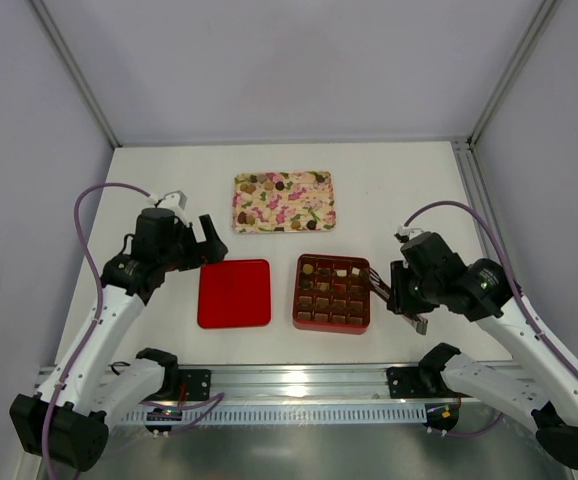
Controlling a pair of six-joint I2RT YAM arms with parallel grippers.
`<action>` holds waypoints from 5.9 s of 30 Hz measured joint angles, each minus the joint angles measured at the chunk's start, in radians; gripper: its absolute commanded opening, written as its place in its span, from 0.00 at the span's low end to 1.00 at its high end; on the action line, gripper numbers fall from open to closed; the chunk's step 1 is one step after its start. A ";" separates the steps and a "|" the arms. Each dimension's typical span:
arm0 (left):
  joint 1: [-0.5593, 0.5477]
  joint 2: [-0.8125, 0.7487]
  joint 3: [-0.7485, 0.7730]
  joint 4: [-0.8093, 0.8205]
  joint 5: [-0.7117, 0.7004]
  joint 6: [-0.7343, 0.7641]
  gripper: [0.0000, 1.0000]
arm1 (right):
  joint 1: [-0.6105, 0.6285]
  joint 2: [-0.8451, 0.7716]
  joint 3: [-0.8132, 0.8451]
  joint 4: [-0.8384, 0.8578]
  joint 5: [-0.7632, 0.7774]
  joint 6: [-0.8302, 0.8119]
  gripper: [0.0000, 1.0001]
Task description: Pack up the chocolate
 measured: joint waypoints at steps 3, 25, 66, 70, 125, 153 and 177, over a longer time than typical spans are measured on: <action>0.000 0.000 0.000 0.000 0.000 0.000 1.00 | 0.000 -0.002 -0.008 0.004 -0.005 0.008 0.34; 0.000 0.000 0.000 0.000 0.000 0.000 1.00 | -0.002 -0.002 -0.081 0.061 -0.056 0.014 0.38; 0.000 0.000 0.000 0.000 0.001 0.000 1.00 | -0.326 0.320 0.258 0.187 -0.085 -0.165 0.45; 0.000 0.001 0.000 0.000 0.004 0.000 1.00 | -0.427 0.452 0.318 0.291 -0.105 -0.195 0.45; 0.002 0.254 0.011 -0.062 -0.169 0.000 0.79 | -0.646 0.705 0.212 0.724 -0.099 -0.142 0.88; 0.107 0.716 0.076 -0.116 -0.174 0.076 0.25 | -0.080 0.619 0.114 0.856 -0.225 -0.110 0.87; 0.215 0.650 0.132 -0.113 0.081 0.179 0.00 | 0.031 0.927 0.340 0.875 -0.325 -0.167 0.87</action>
